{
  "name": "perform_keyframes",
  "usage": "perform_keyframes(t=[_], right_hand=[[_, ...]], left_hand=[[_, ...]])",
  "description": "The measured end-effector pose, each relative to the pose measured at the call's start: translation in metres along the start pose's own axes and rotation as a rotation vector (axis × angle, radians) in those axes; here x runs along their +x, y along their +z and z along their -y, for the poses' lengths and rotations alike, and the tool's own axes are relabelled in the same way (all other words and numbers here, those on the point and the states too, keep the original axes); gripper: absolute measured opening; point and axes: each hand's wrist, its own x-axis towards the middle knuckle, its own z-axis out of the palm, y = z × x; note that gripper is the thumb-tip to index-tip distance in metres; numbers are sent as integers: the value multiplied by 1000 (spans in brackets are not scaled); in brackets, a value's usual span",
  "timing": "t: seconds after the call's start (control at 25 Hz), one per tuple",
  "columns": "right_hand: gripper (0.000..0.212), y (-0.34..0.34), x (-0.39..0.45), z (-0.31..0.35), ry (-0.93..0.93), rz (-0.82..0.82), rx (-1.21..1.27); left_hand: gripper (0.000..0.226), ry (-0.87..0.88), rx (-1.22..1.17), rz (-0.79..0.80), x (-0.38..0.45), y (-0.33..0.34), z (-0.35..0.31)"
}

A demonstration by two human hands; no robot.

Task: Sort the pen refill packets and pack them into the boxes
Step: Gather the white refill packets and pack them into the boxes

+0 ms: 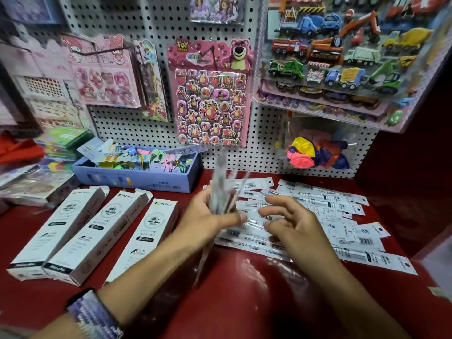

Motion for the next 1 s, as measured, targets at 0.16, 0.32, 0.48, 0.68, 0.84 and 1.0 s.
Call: perform_keyframes(t=[0.16, 0.32, 0.48, 0.68, 0.84, 1.0], right_hand=[[40, 12, -5, 0, 9, 156, 123], [56, 15, -5, 1, -64, 183, 131], [47, 30, -7, -10, -14, 202, 129], [32, 57, -5, -14, -63, -25, 79], [19, 67, -7, 0, 12, -39, 486], [19, 85, -14, -2, 138, -29, 478]], left_hand=[[32, 66, 30, 26, -4, 15, 15], [35, 143, 0, -5, -4, 12, 15], [34, 148, 407, 156, -11, 12, 37], [42, 238, 450, 123, -28, 18, 21], [38, 265, 776, -14, -33, 5, 25], [53, 261, 934, 1, -45, -3, 20]])
